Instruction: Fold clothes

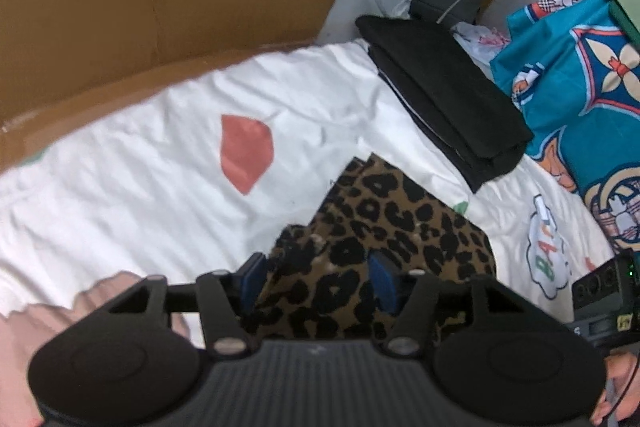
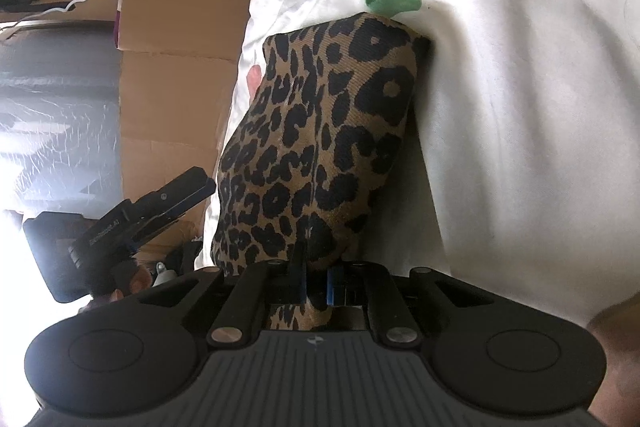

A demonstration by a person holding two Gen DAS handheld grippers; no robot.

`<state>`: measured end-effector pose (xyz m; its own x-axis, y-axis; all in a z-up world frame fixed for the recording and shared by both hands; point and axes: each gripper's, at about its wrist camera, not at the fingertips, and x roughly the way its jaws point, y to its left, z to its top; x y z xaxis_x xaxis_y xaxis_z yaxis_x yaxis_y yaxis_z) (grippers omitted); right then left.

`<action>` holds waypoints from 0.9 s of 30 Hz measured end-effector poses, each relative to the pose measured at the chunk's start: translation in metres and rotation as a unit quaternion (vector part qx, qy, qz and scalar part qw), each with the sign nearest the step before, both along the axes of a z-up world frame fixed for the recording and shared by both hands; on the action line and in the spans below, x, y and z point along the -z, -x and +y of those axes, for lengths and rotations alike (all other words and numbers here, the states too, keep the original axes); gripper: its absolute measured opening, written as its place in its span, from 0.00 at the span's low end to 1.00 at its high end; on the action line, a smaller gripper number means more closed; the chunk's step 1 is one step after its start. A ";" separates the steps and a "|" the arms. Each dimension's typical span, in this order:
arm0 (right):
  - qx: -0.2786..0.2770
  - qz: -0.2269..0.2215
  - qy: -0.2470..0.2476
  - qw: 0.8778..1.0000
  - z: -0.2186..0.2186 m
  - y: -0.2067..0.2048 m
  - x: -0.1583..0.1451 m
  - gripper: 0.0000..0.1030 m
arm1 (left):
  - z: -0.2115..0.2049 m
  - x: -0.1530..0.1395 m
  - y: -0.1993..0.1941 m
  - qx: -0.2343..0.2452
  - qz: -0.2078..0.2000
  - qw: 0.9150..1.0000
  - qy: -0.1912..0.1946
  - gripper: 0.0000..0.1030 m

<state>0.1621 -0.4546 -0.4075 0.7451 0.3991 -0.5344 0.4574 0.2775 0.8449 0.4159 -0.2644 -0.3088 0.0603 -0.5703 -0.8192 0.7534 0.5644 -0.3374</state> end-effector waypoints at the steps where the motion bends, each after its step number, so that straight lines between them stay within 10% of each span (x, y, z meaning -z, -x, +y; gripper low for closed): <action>1: 0.001 0.000 -0.001 1.000 0.000 -0.001 0.000 0.07 | 0.000 0.004 -0.002 0.004 0.009 1.000 0.000 0.58; 15: 0.007 0.003 -0.004 1.000 -0.009 -0.011 -0.008 0.07 | -0.013 0.037 -0.022 0.066 0.073 0.995 -0.007 0.64; 27: 0.000 -0.012 0.022 1.000 -0.020 -0.019 -0.024 0.06 | -0.011 0.028 -0.012 0.048 0.056 0.997 -0.011 0.40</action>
<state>0.1811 -0.4750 -0.3836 0.7582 0.3763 -0.5324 0.4361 0.3144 0.8432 0.4281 -0.2755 -0.3368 -0.0853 -0.5508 -0.8303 0.7627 0.5001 -0.4101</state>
